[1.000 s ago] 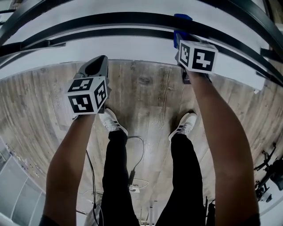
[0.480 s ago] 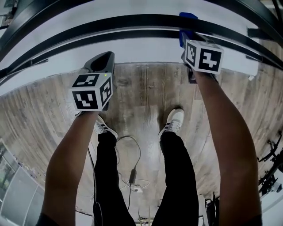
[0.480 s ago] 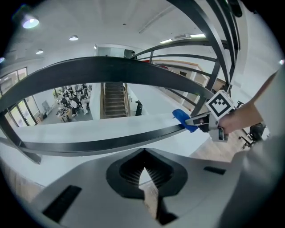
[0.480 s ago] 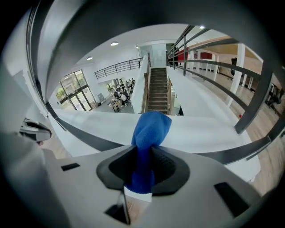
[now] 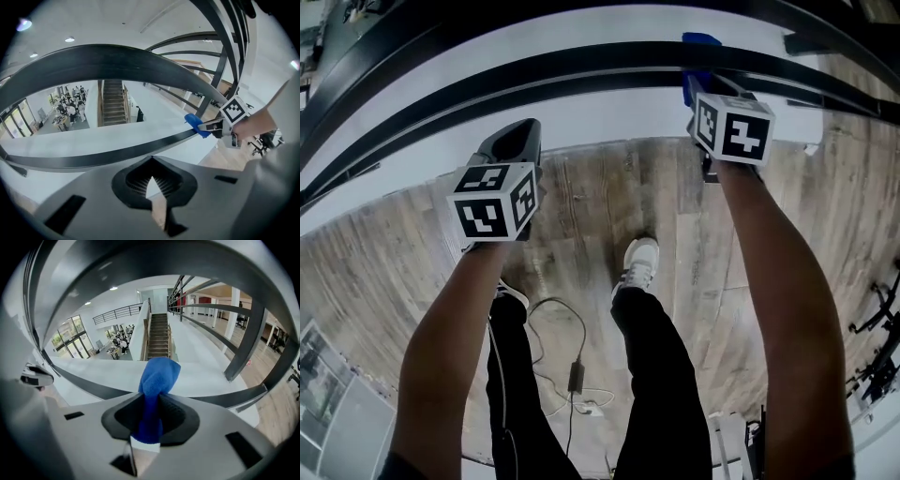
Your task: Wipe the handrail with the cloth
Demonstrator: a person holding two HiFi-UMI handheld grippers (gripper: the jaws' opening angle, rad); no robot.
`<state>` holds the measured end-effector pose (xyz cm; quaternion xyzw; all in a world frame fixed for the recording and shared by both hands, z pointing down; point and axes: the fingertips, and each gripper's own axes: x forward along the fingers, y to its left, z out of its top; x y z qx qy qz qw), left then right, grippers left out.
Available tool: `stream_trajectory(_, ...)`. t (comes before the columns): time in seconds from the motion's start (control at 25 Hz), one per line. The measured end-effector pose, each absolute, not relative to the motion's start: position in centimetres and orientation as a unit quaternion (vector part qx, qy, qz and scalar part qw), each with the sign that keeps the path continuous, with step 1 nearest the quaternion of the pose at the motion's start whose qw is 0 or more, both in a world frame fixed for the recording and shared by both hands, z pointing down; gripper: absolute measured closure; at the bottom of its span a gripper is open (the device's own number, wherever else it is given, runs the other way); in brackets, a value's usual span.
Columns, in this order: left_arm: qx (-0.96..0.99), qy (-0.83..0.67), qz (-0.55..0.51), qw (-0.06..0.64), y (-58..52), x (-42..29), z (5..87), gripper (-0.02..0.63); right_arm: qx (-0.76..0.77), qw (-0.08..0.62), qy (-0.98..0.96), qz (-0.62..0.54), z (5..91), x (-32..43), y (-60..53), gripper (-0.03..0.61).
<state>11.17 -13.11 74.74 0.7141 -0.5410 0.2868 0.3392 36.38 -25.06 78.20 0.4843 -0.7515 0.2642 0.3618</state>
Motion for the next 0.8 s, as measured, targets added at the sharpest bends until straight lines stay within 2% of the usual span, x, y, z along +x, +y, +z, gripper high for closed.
stream_trajectory(0.64,0.745,-0.496,0.273,0.352,-17.9,28.1,76.3,0.611,0.557,0.342,-0.705,0.276,77.7,55.7,-29.4,0.48)
stream_trajectory(0.8,0.76,-0.476,0.275,0.346,-18.3,31.2,76.2,0.611,0.571,0.358,-0.688,0.269,77.4,60.4,-30.9,0.48)
